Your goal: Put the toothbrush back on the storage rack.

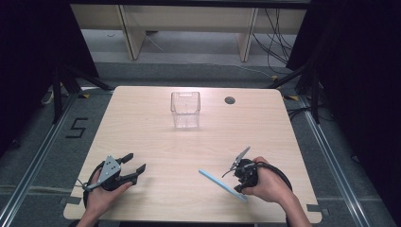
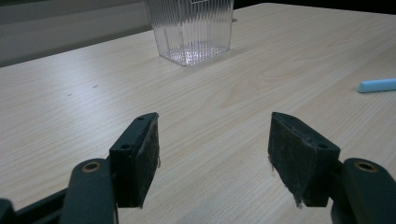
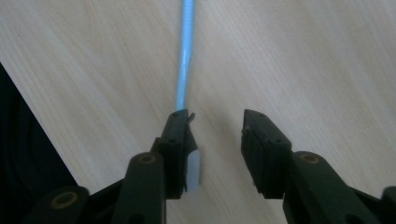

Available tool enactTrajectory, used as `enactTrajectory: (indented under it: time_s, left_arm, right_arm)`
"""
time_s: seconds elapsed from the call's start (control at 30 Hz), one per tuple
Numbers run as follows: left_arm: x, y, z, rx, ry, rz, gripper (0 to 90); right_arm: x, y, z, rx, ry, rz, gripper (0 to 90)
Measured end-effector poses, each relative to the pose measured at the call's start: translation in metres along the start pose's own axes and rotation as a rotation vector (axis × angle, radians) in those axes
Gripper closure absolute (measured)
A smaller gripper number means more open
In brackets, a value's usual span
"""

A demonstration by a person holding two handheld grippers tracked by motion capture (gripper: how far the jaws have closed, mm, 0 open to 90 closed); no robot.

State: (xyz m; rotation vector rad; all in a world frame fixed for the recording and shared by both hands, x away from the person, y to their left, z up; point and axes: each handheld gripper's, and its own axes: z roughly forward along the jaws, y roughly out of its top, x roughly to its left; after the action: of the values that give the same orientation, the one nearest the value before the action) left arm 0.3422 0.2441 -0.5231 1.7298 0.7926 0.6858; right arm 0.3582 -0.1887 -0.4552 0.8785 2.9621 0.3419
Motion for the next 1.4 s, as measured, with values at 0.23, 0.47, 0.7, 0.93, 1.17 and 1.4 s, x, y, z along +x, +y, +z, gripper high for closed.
enactTrajectory:
  time_s: [0.23,0.47,0.7,0.93,1.17,1.4]
  left_arm:
    - [0.000,0.000,0.000,0.000,-0.004,0.007,33.8]
    - [0.000,0.000,0.000,0.000,-0.005,0.008,33.8]
    - [0.000,0.000,0.000,0.001,-0.002,0.008,33.8]
    - [-0.001,0.000,-0.002,0.011,-0.001,0.006,33.8]
    - [-0.002,0.001,-0.002,0.021,-0.018,0.023,33.8]
    - [-0.013,0.012,-0.001,0.017,-0.105,0.072,33.5]
  right_arm:
    - [0.007,0.016,0.009,0.058,0.041,-0.023,73.0]
    - [0.008,0.018,0.015,0.101,0.034,-0.050,73.0]
    - [0.014,0.018,0.019,0.127,0.016,-0.042,76.0]
    - [0.019,0.021,0.025,0.155,0.002,-0.064,81.8]
    - [0.017,0.021,0.025,0.162,0.002,-0.102,86.5]
    - [0.012,0.020,0.022,0.160,0.033,-0.140,86.6]
